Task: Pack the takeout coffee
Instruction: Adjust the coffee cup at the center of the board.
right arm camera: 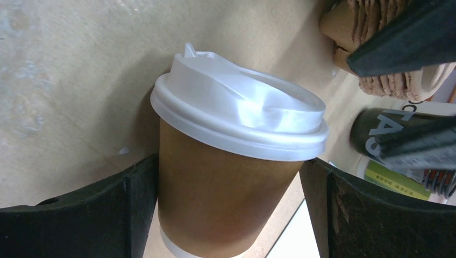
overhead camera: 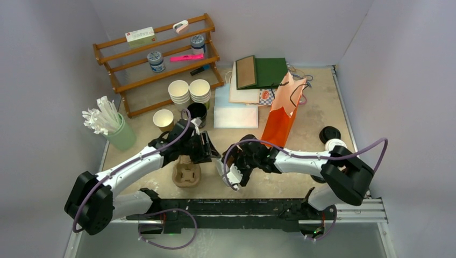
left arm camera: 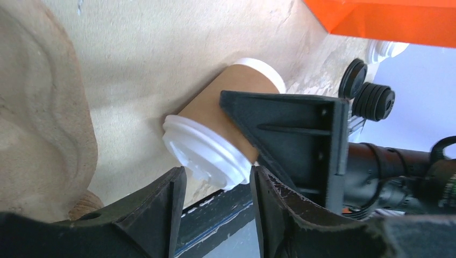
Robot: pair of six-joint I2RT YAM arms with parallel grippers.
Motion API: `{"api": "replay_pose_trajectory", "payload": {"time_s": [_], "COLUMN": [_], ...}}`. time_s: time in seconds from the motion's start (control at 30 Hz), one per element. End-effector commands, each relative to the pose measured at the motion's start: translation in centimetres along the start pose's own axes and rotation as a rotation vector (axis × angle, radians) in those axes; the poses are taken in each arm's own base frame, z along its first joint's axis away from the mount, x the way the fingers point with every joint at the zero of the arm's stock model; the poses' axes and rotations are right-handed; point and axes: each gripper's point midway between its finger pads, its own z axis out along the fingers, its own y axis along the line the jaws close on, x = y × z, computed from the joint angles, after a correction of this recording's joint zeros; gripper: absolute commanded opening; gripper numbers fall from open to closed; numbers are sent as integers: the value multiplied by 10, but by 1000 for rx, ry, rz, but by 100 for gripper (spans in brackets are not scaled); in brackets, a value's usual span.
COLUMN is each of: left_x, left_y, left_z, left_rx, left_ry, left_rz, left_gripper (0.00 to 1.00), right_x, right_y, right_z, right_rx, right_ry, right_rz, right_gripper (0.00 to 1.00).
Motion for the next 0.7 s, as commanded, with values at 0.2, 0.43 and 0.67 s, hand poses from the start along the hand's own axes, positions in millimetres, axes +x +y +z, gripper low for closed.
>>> {"api": "replay_pose_trajectory", "payload": {"time_s": [0.2, 0.43, 0.67], "left_x": [-43, -47, -45], "left_y": [-23, -21, -18], "left_z": [-42, -55, -62], "left_rx": [-41, -60, -70], "left_ry": [-133, -168, -186], "left_rz": [129, 128, 114], "left_gripper": [50, 50, 50], "right_x": [3, -5, -25], "right_y": [-15, -20, -35], "right_z": [9, 5, -3], "right_rx": [6, 35, 107], "right_ry": [9, -18, -113], "right_rz": [61, 108, 223], "right_gripper": [94, 84, 79]}}
